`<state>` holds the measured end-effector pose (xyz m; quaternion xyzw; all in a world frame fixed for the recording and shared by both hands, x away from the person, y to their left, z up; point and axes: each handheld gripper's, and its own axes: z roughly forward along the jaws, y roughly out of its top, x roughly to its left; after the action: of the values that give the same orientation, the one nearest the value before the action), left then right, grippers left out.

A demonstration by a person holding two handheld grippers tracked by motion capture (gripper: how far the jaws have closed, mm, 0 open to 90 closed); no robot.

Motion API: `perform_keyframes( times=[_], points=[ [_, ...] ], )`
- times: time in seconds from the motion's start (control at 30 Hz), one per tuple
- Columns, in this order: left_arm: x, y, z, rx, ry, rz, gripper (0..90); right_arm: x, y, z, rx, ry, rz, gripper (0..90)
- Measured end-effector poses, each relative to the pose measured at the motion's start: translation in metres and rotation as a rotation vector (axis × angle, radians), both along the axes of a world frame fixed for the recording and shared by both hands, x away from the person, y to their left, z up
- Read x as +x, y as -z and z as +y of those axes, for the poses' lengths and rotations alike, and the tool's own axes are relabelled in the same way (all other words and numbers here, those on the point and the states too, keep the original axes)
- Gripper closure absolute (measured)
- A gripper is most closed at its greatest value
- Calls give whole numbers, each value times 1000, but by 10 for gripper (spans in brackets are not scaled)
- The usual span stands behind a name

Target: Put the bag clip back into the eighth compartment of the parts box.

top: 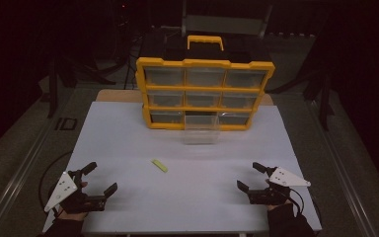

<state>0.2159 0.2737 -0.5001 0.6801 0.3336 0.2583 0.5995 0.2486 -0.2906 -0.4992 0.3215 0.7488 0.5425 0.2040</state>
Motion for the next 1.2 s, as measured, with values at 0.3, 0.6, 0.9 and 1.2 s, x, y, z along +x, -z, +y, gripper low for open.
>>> perform_keyframes(
  times=[0.3, 0.6, 0.9, 1.2],
  points=[
    [0, 0, 0, 1, -1, -3, 2, 0, 1, 0, -3, -12, 13, 95],
    [-1, -1, -1, -7, 6, -12, 2, -1, 1, 4, -32, -24, 21, 90],
    [-1, -2, -2, -5, 15, -12, 2, -2, -1, 5, -37, -43, 36, 90],
    [-2, -2, -3, -12, 25, -13, 2, -2, -9, 3, -35, -20, 34, 91]
  ],
)
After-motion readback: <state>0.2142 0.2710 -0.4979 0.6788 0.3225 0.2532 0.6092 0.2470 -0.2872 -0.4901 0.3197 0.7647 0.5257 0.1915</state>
